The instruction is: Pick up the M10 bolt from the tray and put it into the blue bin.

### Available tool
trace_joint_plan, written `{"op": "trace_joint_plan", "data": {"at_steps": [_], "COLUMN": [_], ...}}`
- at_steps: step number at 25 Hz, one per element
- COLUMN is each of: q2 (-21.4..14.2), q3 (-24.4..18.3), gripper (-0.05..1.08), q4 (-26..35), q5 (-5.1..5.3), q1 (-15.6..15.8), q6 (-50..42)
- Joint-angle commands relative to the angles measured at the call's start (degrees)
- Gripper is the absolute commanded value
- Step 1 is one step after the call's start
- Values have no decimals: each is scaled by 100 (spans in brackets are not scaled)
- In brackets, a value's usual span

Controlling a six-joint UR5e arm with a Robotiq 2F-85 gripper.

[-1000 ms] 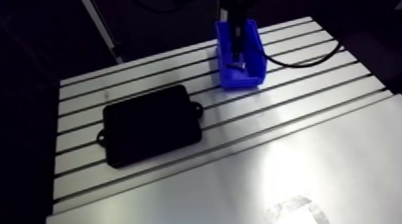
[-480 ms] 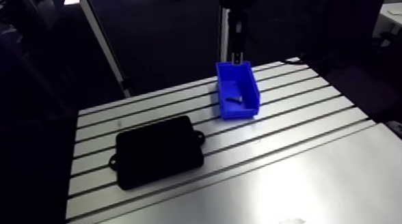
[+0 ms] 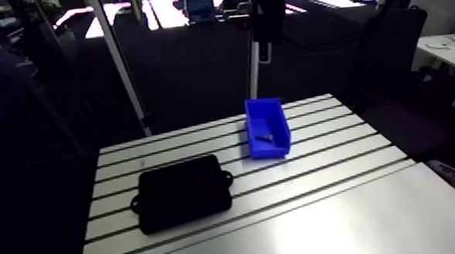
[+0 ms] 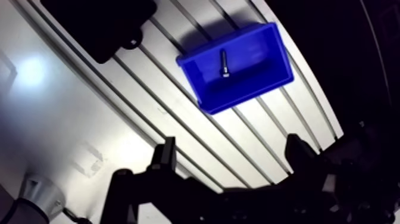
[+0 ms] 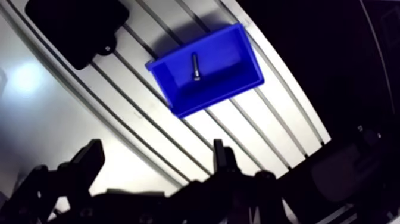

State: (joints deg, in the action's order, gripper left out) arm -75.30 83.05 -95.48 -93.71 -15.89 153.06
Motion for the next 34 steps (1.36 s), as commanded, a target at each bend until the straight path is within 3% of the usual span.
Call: {"op": "trace_joint_plan", "data": {"at_steps": [1, 6, 9, 12, 16, 34], "q2": [-437, -498, -542, -569, -569, -542], "q3": [-575, -716, -777, -865, -1094, -1041], "gripper": [1, 2, 2, 2, 2, 2], "q4": [1265, 1652, 1740, 1748, 1828, 1784], "q5": [41, 103, 165, 147, 147, 138], "q1": [95, 429, 455, 455, 464, 578], "q6": [-3937, -5308, -5668, -5879, -5959, -5950]}}
